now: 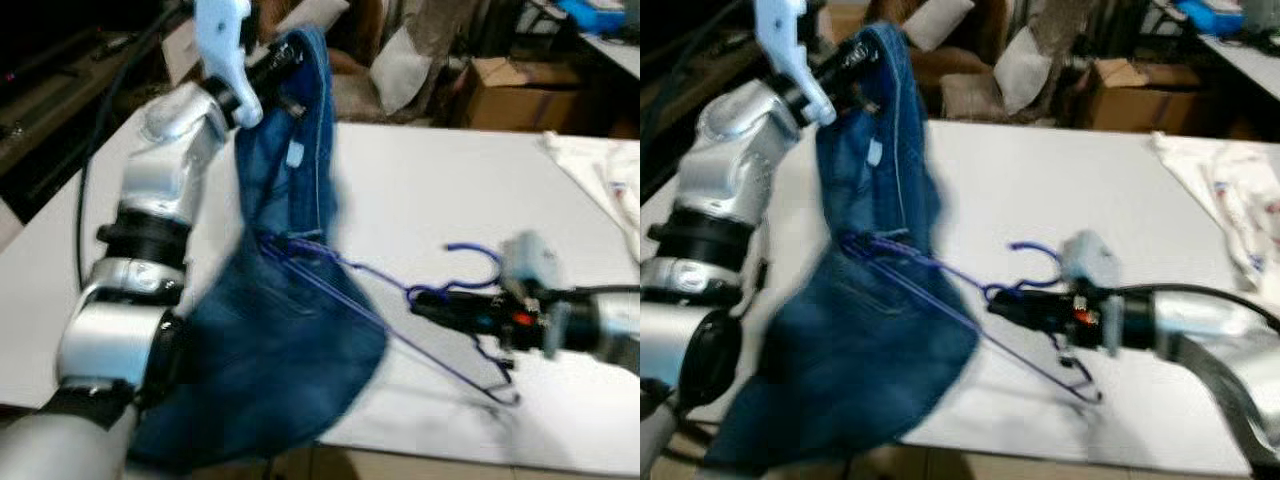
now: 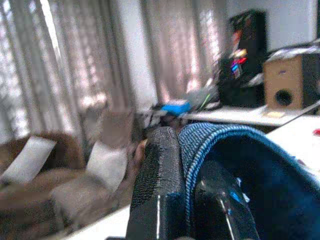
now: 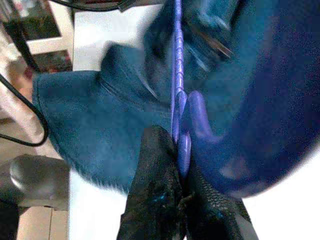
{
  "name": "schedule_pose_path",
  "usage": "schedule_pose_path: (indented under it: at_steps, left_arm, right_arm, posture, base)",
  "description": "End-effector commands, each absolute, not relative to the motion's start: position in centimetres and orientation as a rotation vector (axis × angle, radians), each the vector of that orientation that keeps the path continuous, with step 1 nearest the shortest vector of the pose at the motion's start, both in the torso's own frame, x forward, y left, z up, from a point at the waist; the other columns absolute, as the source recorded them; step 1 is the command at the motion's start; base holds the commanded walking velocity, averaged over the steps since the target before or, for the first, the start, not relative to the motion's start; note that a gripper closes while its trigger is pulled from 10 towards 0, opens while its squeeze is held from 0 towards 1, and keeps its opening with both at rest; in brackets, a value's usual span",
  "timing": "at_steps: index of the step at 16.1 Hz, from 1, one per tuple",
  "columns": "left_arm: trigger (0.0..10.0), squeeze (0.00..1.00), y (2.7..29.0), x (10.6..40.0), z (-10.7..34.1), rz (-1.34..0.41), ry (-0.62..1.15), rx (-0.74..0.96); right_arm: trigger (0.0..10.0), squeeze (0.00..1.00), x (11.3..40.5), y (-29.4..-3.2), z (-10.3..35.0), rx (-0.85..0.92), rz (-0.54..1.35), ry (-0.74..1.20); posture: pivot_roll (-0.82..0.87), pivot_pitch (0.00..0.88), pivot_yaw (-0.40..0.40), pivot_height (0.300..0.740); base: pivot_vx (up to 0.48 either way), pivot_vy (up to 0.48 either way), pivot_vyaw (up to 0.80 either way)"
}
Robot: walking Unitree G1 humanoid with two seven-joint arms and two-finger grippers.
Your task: Hang hanger
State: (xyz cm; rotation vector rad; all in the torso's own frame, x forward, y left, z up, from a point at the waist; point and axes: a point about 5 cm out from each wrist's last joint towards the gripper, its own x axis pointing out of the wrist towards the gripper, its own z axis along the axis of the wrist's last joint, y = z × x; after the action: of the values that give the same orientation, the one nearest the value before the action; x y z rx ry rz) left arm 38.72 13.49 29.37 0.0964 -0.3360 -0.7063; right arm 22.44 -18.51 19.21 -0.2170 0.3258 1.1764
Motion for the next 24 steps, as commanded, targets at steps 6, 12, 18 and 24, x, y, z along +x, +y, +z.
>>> schedule_pose_path:
  at_steps: [6,12,18,24]
  left_arm:
    - [10.0,0.00,14.3,37.5,30.6,-0.722,-0.415,0.138]
    - [10.0,0.00,17.3,36.2,35.5,-0.543,-0.717,-0.023]
    - [10.0,0.00,16.3,38.1,21.5,-0.377,-0.254,0.241]
    - [10.0,0.13,19.3,36.3,14.3,-0.519,0.099,0.493]
  right_arm:
    - [10.0,0.00,33.7,-17.3,21.0,-0.491,0.792,0.140]
    - [10.0,0.00,38.3,-14.6,28.4,-0.334,0.580,-0.336]
    - [10.0,0.00,34.8,-12.8,16.0,-0.402,0.812,-0.041]
    - [10.0,0.00,24.8,-14.6,15.6,-0.359,1.231,0.092]
  posture:
    - [-0.15,0.000,0.013,0.740]
    - [-0.13,0.000,-0.014,0.740]
    - [-0.14,0.000,0.012,0.740]
    - [-0.15,0.000,0.044,0.740]
  base:
    - [0.000,0.000,0.00]
    - [0.000,0.000,0.00]
    - [0.000,0.000,0.00]
    - [0.000,0.000,0.00]
